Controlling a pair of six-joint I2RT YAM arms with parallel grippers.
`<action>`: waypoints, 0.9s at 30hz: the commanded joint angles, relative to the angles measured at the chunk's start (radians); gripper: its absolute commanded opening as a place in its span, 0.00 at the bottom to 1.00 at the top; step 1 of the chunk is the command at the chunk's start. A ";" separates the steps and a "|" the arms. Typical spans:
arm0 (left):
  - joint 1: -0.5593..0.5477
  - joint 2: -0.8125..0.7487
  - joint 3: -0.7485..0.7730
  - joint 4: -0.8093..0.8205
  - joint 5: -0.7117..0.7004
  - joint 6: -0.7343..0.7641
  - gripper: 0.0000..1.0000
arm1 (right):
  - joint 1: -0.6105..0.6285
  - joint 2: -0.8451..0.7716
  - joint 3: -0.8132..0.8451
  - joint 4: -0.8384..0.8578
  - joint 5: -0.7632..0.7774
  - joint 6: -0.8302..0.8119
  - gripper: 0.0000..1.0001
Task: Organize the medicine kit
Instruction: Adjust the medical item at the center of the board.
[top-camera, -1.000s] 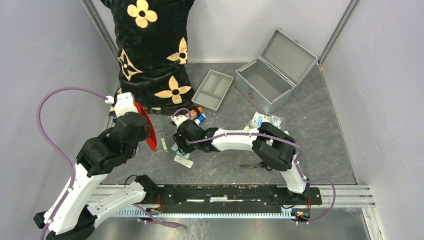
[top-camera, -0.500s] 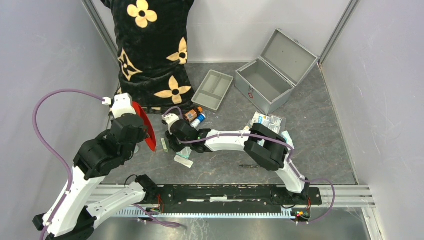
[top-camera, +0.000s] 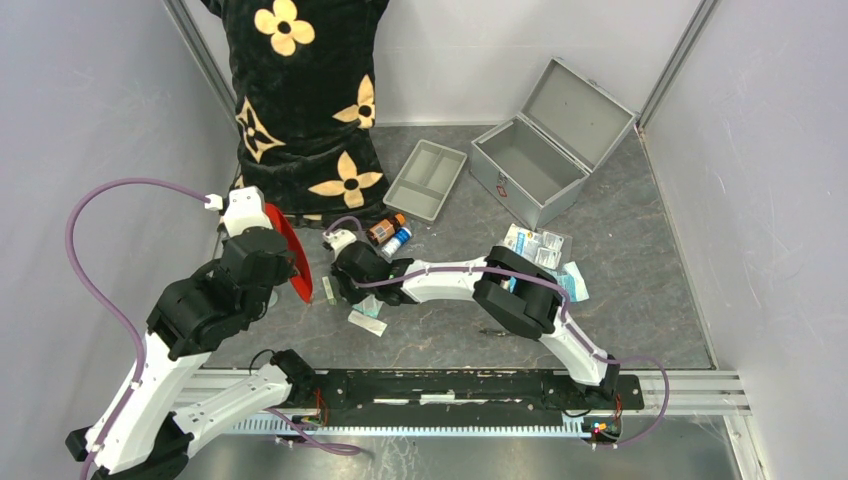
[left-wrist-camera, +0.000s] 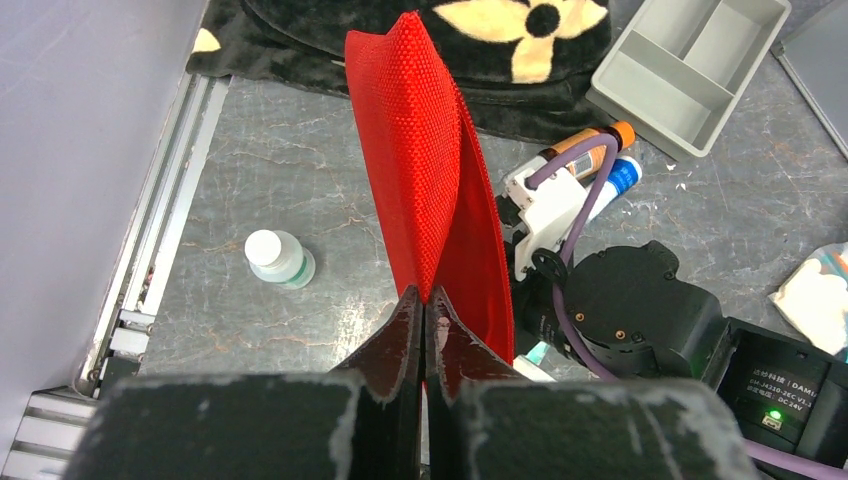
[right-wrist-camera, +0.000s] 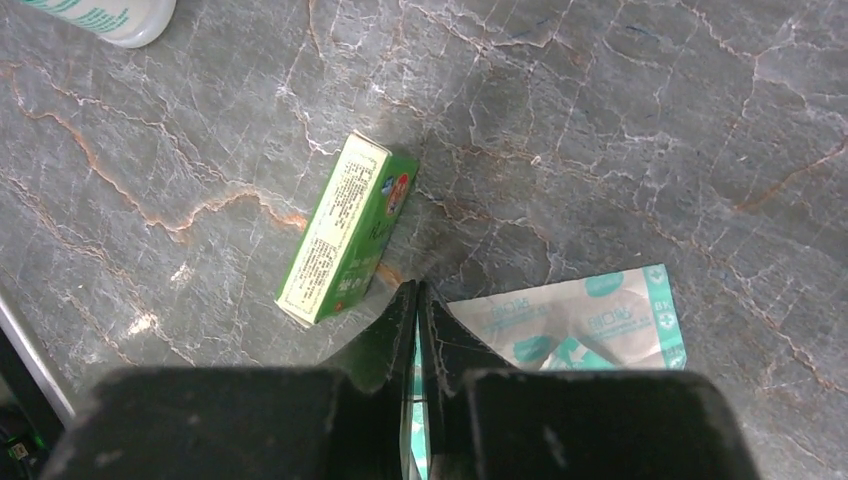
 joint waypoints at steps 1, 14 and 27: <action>-0.004 0.005 0.010 0.038 -0.004 0.035 0.02 | -0.003 -0.042 -0.074 -0.052 0.013 -0.005 0.08; -0.004 0.017 -0.034 0.078 0.029 0.033 0.02 | -0.098 -0.405 -0.508 -0.149 0.138 -0.103 0.08; -0.004 0.025 -0.045 0.107 0.018 0.023 0.02 | 0.015 -0.468 -0.419 0.061 -0.243 -0.246 0.24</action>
